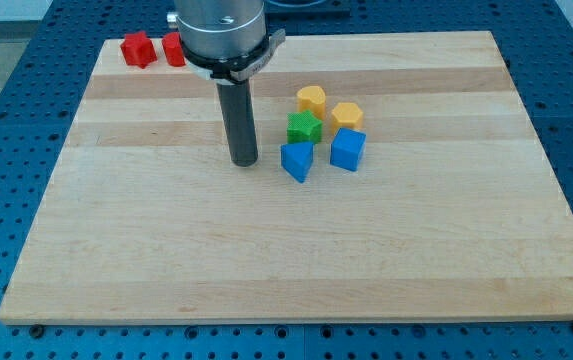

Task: Nudge the triangle a little bit right

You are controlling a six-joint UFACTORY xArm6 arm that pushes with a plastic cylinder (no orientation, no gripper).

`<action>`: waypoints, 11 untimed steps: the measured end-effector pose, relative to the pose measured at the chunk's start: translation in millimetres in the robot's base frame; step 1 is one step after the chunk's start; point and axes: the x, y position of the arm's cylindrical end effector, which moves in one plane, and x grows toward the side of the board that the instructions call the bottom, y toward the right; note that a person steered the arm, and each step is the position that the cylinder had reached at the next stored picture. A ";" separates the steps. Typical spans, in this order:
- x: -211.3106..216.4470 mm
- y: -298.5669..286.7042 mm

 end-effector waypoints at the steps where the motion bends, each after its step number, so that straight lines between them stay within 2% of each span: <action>1: -2.6 0.0; 6: -2.6 30.0; 11: 3.5 35.7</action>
